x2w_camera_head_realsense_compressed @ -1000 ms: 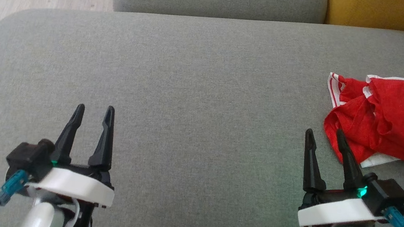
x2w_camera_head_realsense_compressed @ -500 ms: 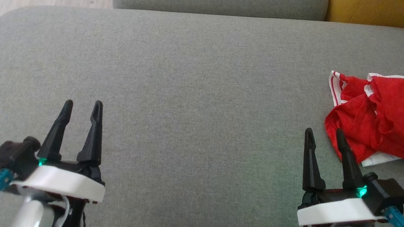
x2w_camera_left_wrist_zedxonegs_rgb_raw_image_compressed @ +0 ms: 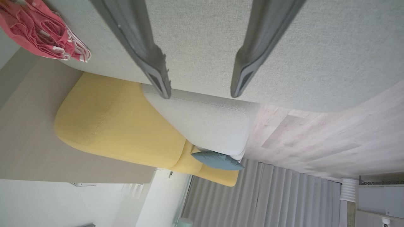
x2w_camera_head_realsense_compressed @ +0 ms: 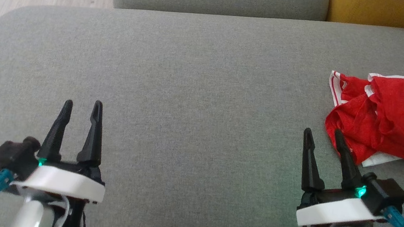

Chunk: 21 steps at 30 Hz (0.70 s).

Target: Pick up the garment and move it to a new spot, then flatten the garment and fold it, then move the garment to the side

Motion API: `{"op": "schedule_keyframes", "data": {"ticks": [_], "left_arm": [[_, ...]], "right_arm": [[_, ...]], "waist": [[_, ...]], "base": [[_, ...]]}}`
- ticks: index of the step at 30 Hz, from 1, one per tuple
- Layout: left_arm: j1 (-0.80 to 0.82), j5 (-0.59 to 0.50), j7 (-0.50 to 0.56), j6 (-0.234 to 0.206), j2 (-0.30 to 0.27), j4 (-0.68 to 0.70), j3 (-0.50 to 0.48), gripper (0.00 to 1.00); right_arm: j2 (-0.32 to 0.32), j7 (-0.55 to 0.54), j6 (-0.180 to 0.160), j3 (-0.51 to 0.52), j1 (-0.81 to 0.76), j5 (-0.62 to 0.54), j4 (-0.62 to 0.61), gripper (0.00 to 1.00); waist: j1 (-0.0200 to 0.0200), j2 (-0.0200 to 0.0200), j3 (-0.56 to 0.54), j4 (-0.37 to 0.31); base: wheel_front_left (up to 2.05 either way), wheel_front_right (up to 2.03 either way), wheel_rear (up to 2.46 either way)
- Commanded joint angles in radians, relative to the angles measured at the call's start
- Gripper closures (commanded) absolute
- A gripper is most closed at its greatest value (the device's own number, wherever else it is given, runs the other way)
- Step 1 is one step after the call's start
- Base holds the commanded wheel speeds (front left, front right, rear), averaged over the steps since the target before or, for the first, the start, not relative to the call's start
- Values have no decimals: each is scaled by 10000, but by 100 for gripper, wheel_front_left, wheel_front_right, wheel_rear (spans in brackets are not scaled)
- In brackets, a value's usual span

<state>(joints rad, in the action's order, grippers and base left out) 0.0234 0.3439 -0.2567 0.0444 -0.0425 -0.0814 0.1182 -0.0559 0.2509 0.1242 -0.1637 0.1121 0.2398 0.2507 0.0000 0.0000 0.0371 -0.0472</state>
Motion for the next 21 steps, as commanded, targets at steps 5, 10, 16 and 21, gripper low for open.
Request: {"op": "schedule_keyframes", "data": {"ticks": [5, 10, 16, 21], "left_arm": [[-135, 28, 13, 2, 23, -444, 18, 100], [-187, 488, 120, 29, 10, -589, -36, 100], [-132, 1125, 275, 70, -21, -653, -119, 100], [-76, 1756, 431, 113, -47, -719, -203, 100]], "right_arm": [[0, -18, -2, -12, -166, 17, 426, 100], [-27, -106, 1, 43, -265, 530, 485, 100], [-70, -239, 4, 123, -244, 1241, 469, 100], [-103, -374, 7, 207, -231, 1940, 444, 100]], "waist": [[0, 0, 0, 4], [0, 0, -12, 21], [0, 0, -28, 43], [0, 0, -45, 66]], "base": [[0, 0, 0], [0, 0, 0], [0, 0, 0], [0, 0, 0]]}}
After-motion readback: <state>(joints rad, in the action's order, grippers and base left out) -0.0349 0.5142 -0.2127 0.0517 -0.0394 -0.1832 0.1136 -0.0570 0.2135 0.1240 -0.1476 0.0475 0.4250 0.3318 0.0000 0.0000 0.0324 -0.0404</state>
